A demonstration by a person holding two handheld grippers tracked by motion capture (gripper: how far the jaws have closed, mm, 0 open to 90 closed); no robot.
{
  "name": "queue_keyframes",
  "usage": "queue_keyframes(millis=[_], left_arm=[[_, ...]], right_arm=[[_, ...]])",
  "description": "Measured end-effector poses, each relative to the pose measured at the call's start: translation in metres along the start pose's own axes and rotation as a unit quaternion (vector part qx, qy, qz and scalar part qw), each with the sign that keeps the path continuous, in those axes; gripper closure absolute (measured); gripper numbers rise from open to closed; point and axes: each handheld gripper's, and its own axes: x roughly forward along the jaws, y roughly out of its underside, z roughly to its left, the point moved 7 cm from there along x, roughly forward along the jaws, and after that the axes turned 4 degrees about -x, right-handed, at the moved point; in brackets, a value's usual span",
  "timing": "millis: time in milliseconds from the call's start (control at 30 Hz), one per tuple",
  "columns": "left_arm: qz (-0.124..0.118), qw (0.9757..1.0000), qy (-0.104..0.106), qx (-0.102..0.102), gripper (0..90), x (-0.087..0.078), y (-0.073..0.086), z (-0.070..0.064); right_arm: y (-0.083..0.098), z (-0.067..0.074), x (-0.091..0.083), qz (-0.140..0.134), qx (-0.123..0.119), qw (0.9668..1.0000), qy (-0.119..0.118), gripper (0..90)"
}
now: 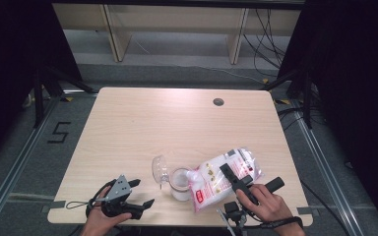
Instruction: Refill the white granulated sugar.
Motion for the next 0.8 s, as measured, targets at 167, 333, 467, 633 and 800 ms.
queue_keyframes(millis=[167, 333, 467, 633, 800], left_arm=[[0.004, 0.9999, -0.001, 0.011, 16.4, -0.0005, -0.0003, 0.0018], [0.003, 1.0000, -0.001, 0.003, 16.4, -0.0004, 0.0002, 0.0008], [-0.002, 1.0000, 0.001, 0.002, 16.4, 0.0002, 0.0000, -0.0001], [-0.003, 0.9999, 0.001, -0.011, 16.2, 0.0007, 0.0007, -0.0015], [-0.003, 0.9999, 0.001, -0.011, 16.1, 0.0007, 0.0007, -0.0016]], right_arm=[[-0.0003, 0.0002, 0.0006, -0.002, -0.002, 1.0000, -0.001, 68.1], [-0.0008, -0.0013, 0.0010, -0.005, -0.008, 1.0000, 0.001, 68.1], [-0.0008, -0.0012, 0.0012, -0.006, -0.009, 0.9999, 0.001, 68.1], [0.0000, 0.0005, 0.0007, -0.002, -0.003, 1.0000, -0.001, 68.2], [0.0000, 0.0002, 0.0003, 0.000, -0.004, 1.0000, -0.007, 68.2]])
